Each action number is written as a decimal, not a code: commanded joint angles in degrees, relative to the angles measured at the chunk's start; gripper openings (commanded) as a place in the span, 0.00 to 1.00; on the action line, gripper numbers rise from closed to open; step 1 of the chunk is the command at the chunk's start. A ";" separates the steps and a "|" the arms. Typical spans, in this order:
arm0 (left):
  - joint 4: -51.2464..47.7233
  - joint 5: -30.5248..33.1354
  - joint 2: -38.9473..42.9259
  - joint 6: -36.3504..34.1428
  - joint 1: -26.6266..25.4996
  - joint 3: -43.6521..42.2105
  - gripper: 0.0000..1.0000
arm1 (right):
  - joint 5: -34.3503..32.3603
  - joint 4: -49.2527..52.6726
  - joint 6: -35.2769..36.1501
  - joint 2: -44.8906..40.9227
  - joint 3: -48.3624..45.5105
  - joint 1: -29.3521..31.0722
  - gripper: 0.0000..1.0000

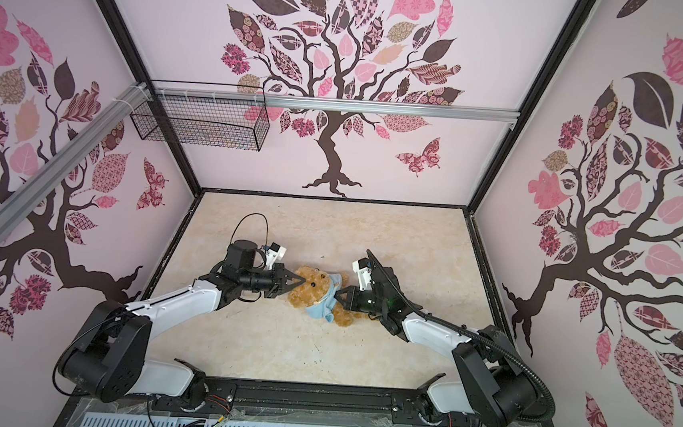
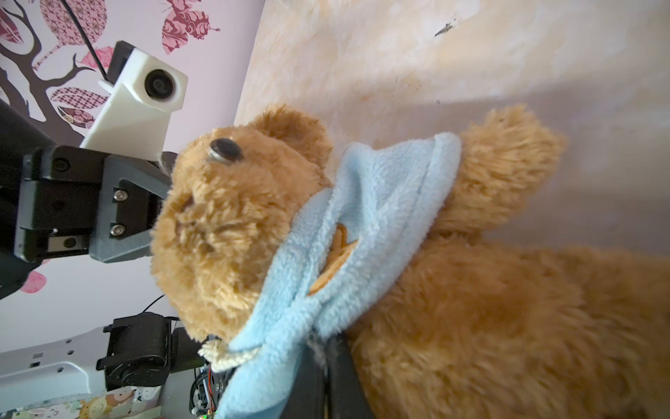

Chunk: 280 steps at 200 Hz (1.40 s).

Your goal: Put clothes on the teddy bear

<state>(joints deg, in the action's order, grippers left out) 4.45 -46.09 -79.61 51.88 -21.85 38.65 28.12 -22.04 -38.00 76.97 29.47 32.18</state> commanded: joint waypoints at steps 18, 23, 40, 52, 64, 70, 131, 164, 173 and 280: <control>-7.18 7.48 3.59 -4.48 -0.05 2.29 0.00 | -1.82 6.04 3.79 -8.13 -0.80 -2.01 0.00; -7.89 8.55 4.02 -4.55 0.36 2.32 0.00 | -1.56 6.60 4.01 -9.05 -1.55 -2.65 0.00; -9.37 11.25 5.41 -4.12 2.14 1.67 0.00 | -1.50 9.54 5.36 -12.17 -3.86 -4.39 0.00; -10.22 12.91 6.71 -3.45 3.72 0.86 0.00 | -2.55 11.65 6.62 -14.08 -5.33 -4.54 0.00; -11.82 15.19 8.23 -3.34 4.89 0.39 0.00 | -3.32 13.07 7.17 -15.59 -6.78 -4.55 0.00; -12.70 16.45 8.92 -3.60 5.29 0.30 0.00 | -3.70 13.90 7.53 -16.14 -7.26 -4.56 0.00; -16.68 25.76 13.87 -4.38 8.36 -1.24 0.00 | -6.26 17.79 9.77 -16.61 -8.72 -5.48 0.00; -18.38 24.11 14.32 -6.79 10.20 -0.47 0.00 | -1.34 16.51 9.56 -16.89 -10.88 -14.40 0.00; -18.46 23.00 13.93 -7.56 10.24 -0.26 0.00 | -1.50 16.84 9.93 -17.19 -10.36 -15.21 0.00; -9.92 11.52 10.76 -8.69 2.29 1.42 0.00 | -2.79 19.05 19.35 -8.27 -3.00 -3.49 0.00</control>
<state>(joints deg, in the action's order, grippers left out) -6.59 -37.19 -68.58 46.17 -19.31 38.68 31.90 -10.85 -24.10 67.99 24.45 28.71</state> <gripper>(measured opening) 0.059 0.049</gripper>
